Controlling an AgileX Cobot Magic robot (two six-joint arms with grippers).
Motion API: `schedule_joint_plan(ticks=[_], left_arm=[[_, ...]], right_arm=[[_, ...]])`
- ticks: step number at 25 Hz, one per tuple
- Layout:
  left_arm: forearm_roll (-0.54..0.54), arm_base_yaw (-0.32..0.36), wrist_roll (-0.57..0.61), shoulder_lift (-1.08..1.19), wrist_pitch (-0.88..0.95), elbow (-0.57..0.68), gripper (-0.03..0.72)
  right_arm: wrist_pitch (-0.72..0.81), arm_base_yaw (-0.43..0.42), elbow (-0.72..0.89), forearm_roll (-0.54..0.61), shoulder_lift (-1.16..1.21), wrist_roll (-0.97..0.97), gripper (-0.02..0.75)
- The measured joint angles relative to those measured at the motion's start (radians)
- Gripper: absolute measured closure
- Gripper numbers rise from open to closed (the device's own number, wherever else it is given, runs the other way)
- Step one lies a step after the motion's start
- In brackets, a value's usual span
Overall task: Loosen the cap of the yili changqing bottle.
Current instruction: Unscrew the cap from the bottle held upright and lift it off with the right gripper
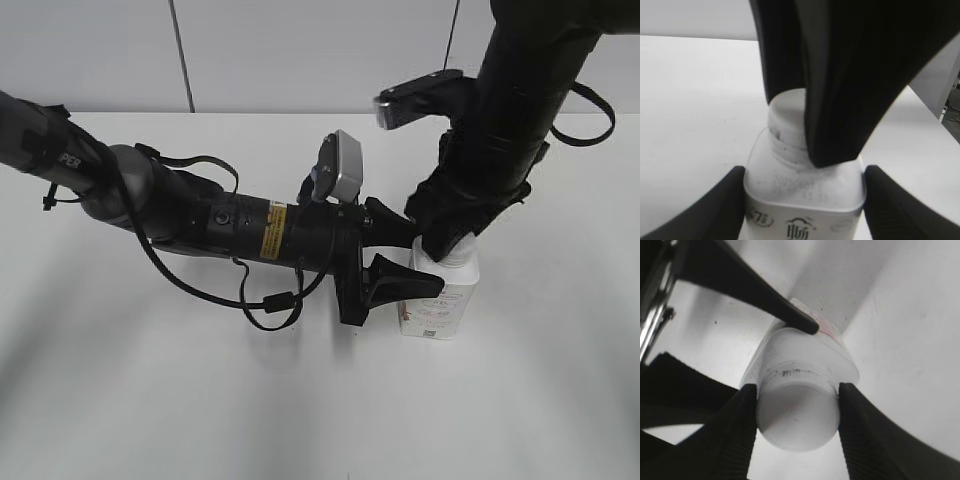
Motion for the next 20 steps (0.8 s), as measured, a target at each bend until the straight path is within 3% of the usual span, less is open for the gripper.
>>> schedule_joint_plan(ticks=[7,9,17,20], left_arm=[[0.003,0.000,0.001,0.000,0.000,0.000,0.253],[0.003,0.000,0.001,0.000,0.000,0.000,0.253],[0.003,0.000,0.001,0.000,0.000,0.000,0.254],[0.003,0.000,0.001,0.000,-0.001,0.000,0.254]], right_arm=[[-0.001,0.000,0.000,0.002,0.000,-0.738,0.347],[-0.001,0.000,0.000,0.002,0.000,-0.864,0.347],[-0.001,0.000,-0.003,0.010,0.000,-0.912,0.347],[0.005,0.000,-0.003,0.019,0.000,-0.812,0.254]])
